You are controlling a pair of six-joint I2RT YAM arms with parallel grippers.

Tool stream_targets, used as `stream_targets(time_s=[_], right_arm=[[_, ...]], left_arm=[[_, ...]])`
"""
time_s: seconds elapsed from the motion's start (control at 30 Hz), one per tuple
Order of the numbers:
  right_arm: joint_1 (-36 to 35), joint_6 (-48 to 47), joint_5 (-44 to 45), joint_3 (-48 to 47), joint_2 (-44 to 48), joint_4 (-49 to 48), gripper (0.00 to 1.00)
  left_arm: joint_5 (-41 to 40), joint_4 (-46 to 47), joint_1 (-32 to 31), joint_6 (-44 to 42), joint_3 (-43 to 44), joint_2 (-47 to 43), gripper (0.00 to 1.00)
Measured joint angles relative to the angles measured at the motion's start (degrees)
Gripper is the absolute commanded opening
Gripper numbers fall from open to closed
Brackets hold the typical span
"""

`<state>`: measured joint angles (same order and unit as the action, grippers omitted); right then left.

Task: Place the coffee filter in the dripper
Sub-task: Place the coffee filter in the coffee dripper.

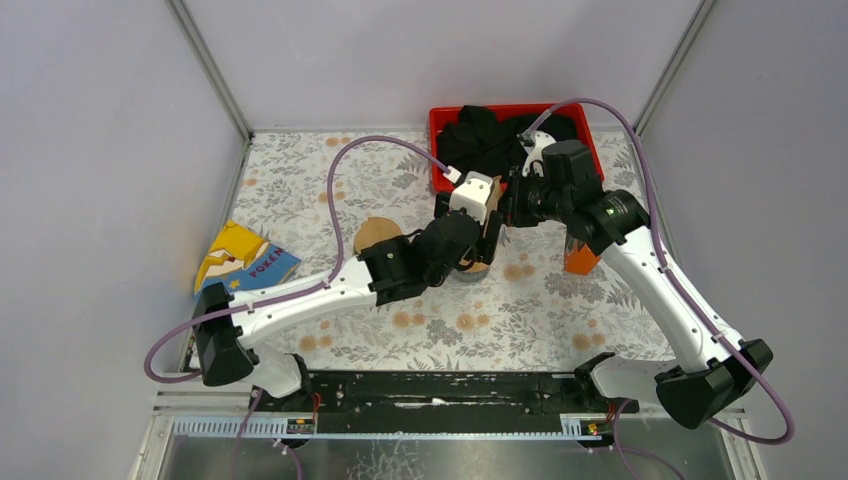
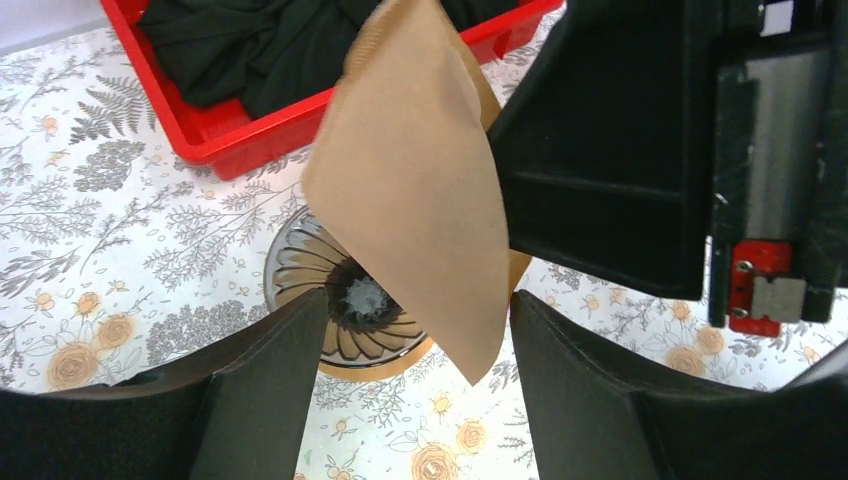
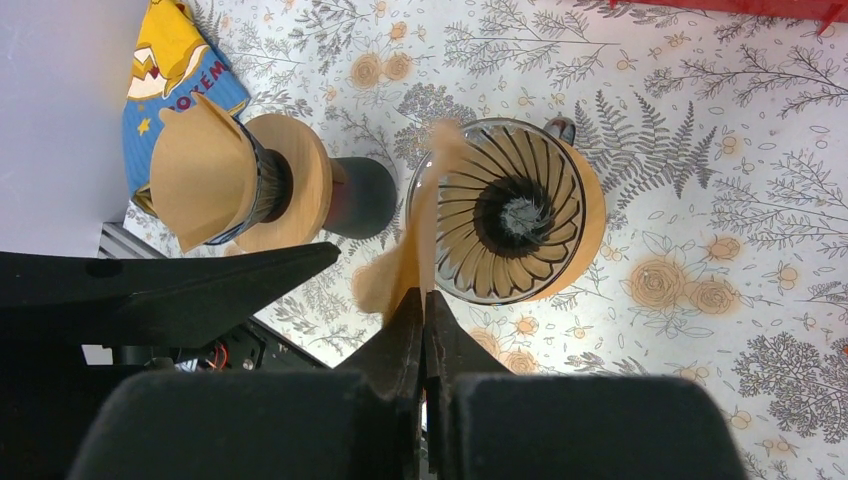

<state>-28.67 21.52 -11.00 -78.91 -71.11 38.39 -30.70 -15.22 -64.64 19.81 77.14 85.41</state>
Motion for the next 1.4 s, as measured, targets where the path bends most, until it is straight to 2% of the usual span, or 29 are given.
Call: stream_targets(time_s=[0.3, 0.53, 1.07, 1.4], right_arm=[[-0.2, 0.0, 0.0, 0.0, -0.3, 0.0, 0.0], [-0.2, -0.2, 0.0, 0.0, -1.2, 0.0, 0.0], [-0.2, -1.6, -0.2, 0.0, -2.3, 2.1, 0.0], [-0.2, -1.6, -2.4, 0.0, -2.4, 2.1, 0.0]], left_arm=[[-3.9, 0.1, -0.3, -0.6, 0.0, -0.1, 0.65], [-5.2, 0.0, -0.3, -0.7, 0.0, -0.1, 0.63], [-5.7, -1.6, 1.2, -0.7, 0.0, -0.4, 0.66], [-5.5, -2.5, 2.8, -0.2, 1.2, 0.6, 0.63]])
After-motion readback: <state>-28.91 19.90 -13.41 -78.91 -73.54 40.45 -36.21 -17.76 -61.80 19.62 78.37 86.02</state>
